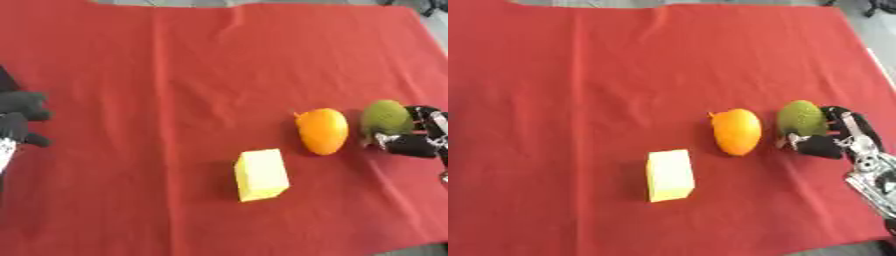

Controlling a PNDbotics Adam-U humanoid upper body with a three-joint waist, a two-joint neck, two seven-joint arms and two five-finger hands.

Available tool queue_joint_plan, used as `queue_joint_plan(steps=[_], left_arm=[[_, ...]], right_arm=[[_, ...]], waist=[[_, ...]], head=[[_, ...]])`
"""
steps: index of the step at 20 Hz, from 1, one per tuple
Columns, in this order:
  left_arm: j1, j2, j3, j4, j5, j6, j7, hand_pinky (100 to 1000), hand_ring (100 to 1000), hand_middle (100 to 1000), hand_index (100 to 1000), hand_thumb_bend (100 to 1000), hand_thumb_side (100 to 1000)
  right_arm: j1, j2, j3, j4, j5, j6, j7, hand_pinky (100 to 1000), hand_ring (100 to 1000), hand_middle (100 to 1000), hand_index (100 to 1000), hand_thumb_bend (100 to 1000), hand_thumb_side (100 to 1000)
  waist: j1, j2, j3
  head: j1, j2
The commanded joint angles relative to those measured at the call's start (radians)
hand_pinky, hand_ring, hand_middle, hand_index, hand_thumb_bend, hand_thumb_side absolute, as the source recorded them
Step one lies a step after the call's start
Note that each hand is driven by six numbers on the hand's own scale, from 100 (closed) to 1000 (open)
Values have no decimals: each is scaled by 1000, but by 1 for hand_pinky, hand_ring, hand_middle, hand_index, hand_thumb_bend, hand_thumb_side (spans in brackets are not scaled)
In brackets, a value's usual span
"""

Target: Pick up the objects with one hand, pass them to the other hand, and then place them into the box on the other side of the table.

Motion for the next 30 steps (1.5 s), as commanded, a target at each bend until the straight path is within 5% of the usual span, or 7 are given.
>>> queue_joint_plan(steps=[1, 12, 18, 30], left_arm=[[-5, 12, 1, -18, -5, 0, -3, 638, 789, 788, 756, 100, 564], [4, 18, 4, -18, 5, 0, -4, 638, 790, 789, 756, 100, 558], [11, 22, 7, -18, 11, -1, -5, 638, 791, 789, 756, 100, 552], [-10, 47, 20, -18, 52, -30, -13, 640, 794, 801, 765, 100, 537]], right_arm=[[2, -10, -6, -44, -8, 346, -351, 801, 781, 622, 704, 305, 100], [3, -22, -20, -57, 109, 249, -351, 624, 712, 462, 498, 100, 100], [1, -33, -16, -57, 170, 201, -351, 564, 712, 464, 495, 100, 100], [-98, -25, 52, -57, 269, -15, -351, 428, 715, 454, 470, 100, 100]], waist=[[3, -20, -2], [0, -44, -11], [-1, -58, -18], [3, -96, -7]], head=[[7, -4], [37, 12], [55, 19], [93, 34]])
